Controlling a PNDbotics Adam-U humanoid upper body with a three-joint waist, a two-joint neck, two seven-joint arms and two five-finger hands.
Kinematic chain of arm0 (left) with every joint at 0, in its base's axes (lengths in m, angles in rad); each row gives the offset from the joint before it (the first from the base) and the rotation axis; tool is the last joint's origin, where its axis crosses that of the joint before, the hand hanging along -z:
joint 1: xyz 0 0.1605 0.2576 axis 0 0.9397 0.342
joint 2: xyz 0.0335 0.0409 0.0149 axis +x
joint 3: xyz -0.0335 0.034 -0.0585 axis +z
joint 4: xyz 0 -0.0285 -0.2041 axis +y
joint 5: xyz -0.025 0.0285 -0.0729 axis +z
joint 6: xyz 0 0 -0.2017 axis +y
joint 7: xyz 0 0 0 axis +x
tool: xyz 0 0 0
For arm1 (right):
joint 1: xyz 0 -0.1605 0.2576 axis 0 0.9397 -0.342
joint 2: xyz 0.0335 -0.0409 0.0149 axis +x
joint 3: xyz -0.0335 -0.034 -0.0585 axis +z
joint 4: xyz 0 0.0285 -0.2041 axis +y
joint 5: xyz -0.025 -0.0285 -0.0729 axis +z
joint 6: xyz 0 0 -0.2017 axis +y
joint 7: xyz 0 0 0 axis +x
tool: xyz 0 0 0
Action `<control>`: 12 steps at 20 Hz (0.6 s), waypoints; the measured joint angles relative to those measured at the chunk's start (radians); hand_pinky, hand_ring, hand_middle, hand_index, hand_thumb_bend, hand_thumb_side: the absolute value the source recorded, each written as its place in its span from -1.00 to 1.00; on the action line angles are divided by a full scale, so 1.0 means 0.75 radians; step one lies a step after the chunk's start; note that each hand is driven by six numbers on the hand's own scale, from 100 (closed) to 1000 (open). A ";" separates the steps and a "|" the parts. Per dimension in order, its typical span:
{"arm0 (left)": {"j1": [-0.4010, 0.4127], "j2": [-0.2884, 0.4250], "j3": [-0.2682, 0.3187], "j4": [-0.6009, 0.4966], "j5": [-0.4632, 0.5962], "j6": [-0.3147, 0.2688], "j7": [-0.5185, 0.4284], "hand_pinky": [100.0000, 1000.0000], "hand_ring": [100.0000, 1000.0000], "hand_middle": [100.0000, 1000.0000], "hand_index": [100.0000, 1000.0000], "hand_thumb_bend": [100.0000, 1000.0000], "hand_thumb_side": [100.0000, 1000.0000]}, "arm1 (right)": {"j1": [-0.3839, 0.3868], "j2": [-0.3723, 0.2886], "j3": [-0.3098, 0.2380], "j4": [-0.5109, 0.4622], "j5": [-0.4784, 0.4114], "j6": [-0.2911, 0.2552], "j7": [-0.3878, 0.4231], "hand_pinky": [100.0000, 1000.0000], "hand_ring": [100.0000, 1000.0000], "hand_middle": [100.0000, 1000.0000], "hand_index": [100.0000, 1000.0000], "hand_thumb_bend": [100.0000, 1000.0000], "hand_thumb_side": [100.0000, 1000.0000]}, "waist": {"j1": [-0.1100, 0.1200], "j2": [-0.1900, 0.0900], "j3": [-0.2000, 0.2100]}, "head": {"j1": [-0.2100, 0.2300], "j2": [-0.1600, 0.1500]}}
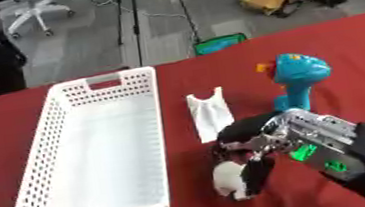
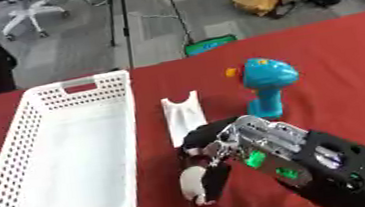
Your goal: Pick up objects on the table and place them in the box.
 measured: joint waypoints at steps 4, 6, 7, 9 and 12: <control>0.000 0.000 0.000 0.000 0.000 -0.002 0.002 0.20 0.25 0.26 0.36 -1.00 0.72 | 0.000 0.000 0.000 0.000 -0.002 0.005 0.000 -0.02 0.03 0.18 0.56 -0.10 -0.32 | 0.003 0.002 0.001 | 0.000 -0.004; 0.000 0.000 0.000 0.000 0.000 -0.002 0.002 0.20 0.25 0.26 0.36 -1.00 0.72 | 0.001 0.000 -0.001 0.000 -0.002 0.008 -0.002 -0.10 -0.01 0.18 0.56 -0.12 -0.34 | 0.005 0.002 0.001 | 0.000 -0.004; 0.000 0.000 0.000 0.000 0.000 -0.002 0.002 0.20 0.25 0.26 0.36 -1.00 0.72 | 0.001 -0.001 -0.001 0.000 -0.002 0.008 -0.002 -0.16 -0.06 0.16 0.54 -0.16 -0.36 | 0.006 0.002 0.001 | 0.000 -0.005; 0.000 0.000 0.000 0.000 0.000 -0.003 0.003 0.20 0.25 0.26 0.36 -1.00 0.72 | 0.001 -0.001 -0.003 0.000 -0.002 0.009 -0.003 -0.21 -0.11 0.14 0.52 -0.17 -0.40 | 0.006 0.002 0.001 | 0.000 -0.005; 0.000 0.000 0.000 0.000 0.000 -0.003 0.003 0.20 0.25 0.26 0.36 -1.00 0.72 | 0.001 -0.001 -0.008 0.000 -0.002 0.012 -0.003 -0.24 -0.14 0.13 0.52 -0.16 -0.45 | 0.006 0.002 0.001 | 0.000 -0.009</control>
